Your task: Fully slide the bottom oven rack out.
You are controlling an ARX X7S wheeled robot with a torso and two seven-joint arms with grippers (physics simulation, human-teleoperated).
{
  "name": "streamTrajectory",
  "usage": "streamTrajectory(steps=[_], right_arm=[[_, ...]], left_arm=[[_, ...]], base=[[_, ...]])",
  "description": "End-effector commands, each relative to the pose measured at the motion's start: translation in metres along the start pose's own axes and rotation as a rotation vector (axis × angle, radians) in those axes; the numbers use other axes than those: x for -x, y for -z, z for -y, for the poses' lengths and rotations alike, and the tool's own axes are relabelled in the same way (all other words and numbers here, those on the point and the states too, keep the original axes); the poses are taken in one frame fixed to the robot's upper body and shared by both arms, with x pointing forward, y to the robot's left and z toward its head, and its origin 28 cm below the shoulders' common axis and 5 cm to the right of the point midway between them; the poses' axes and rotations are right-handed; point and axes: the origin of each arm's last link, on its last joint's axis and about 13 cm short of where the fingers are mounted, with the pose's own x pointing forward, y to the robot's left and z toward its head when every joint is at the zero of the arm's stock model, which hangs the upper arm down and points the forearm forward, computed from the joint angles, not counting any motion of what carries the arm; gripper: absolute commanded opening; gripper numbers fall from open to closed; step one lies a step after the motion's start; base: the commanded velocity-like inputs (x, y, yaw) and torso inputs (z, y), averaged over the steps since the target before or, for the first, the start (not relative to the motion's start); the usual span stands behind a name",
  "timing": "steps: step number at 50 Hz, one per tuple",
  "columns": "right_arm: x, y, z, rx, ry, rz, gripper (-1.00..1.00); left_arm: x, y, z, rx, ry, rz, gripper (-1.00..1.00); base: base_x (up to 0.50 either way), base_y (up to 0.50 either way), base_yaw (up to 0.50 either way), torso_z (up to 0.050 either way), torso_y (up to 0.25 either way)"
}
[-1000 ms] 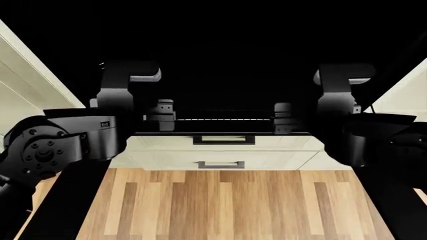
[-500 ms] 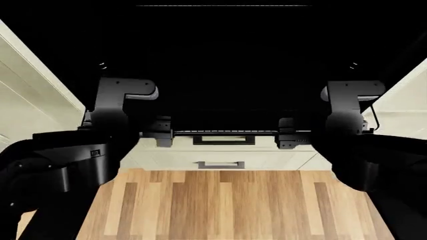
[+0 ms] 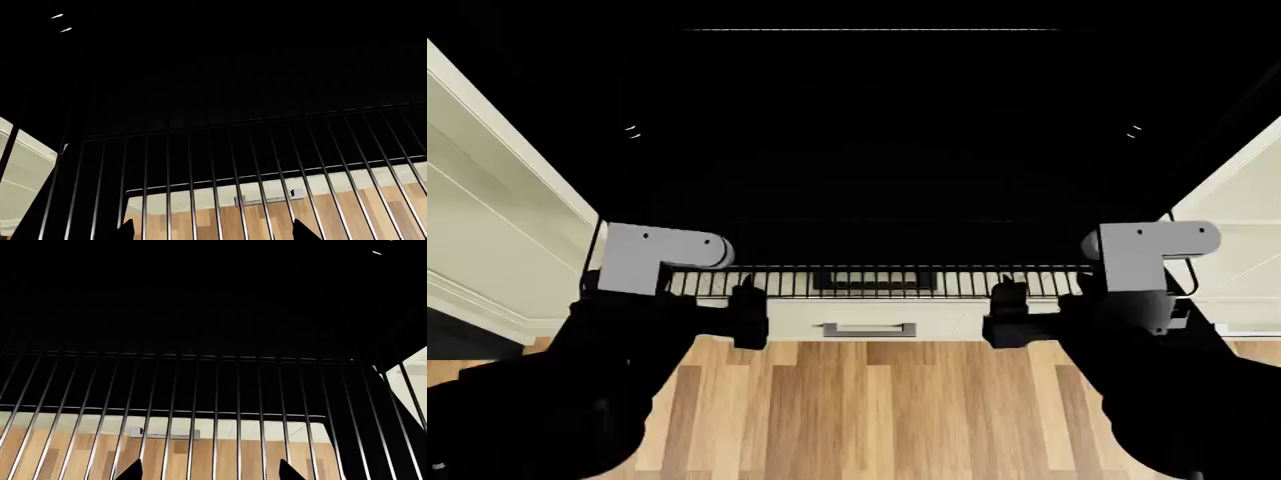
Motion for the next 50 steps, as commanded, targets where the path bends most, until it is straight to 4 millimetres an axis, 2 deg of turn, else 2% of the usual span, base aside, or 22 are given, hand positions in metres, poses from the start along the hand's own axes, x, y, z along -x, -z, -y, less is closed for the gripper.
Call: streamTrajectory(steps=[1,4,9,22,36,50], right_arm=[[0.023,0.133,0.026,0.02,0.114,-0.657,1.0],[0.032,0.145,0.025,0.007,0.109,-0.694,1.0],[0.044,0.155,0.026,-0.009,0.104,-0.728,1.0],[0.063,0.154,0.032,0.016,0.113,-0.776,1.0],[0.084,0.158,0.036,0.082,0.11,-0.855,1.0],[0.091,0.165,0.037,0.081,0.101,-0.921,1.0]], left_arm=[[0.004,0.156,-0.03,0.126,-0.122,-0.877,1.0],[0.009,0.165,-0.03,0.121,-0.118,-0.906,1.0],[0.014,0.169,-0.032,0.116,-0.115,-0.932,1.0],[0.022,0.164,-0.032,0.045,-0.097,-1.007,1.0],[0.033,0.162,-0.038,0.046,-0.089,-1.059,1.0],[0.039,0.158,-0.038,0.04,-0.032,-1.103,1.0]], base=[[0.0,0.0,0.0,0.0,-0.021],[0.0,0.0,0.0,0.0,-0.021],[0.0,0.0,-0.01,0.0,-0.02],[0.0,0.0,-0.01,0.0,-0.018],[0.0,0.0,-0.01,0.0,-0.017],[0.0,0.0,-0.01,0.0,-0.017]])
